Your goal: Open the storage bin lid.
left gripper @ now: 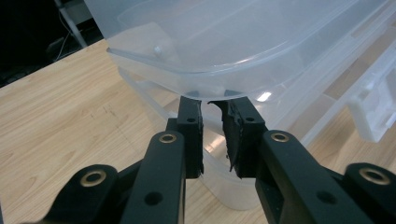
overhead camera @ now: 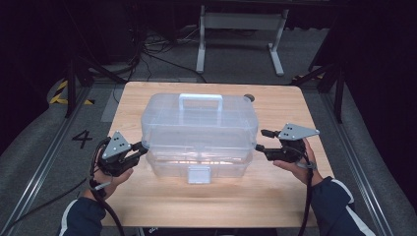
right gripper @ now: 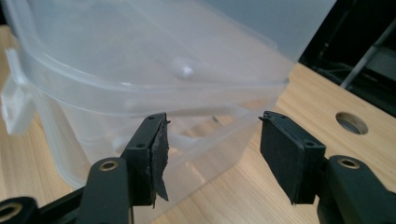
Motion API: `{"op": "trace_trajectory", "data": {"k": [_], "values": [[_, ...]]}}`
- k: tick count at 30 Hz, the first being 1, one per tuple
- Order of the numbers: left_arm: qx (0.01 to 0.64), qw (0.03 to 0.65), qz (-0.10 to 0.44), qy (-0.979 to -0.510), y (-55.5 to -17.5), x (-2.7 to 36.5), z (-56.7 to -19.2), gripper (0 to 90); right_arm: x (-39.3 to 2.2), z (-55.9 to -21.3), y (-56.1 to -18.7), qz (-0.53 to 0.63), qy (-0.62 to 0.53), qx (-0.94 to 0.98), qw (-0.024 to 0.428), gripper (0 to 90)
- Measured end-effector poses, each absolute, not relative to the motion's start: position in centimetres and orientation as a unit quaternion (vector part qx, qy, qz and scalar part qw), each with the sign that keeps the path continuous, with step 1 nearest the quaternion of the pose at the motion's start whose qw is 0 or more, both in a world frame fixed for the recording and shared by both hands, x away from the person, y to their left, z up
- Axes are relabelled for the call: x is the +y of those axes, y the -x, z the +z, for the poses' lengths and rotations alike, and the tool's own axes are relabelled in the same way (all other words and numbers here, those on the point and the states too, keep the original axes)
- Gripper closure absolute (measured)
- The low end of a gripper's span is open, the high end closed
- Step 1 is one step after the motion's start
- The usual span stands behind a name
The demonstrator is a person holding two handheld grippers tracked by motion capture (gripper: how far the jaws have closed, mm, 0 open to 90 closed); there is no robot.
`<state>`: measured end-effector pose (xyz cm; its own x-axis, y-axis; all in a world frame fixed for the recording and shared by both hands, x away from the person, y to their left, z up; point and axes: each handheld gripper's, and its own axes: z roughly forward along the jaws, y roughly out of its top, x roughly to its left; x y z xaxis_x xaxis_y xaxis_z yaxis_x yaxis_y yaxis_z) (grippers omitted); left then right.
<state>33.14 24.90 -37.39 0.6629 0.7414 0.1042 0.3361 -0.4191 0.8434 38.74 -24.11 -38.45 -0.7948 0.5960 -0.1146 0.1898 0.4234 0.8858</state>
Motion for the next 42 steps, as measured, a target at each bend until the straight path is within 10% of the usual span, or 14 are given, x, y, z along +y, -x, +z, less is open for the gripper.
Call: {"op": "trace_trajectory", "data": {"k": [42], "values": [[0.385,0.344,0.215,-0.829,-30.2,28.3,-42.4,45.4,-21.6,-36.2,-37.1,0.528,-0.245,0.722,0.374,63.3]]}}
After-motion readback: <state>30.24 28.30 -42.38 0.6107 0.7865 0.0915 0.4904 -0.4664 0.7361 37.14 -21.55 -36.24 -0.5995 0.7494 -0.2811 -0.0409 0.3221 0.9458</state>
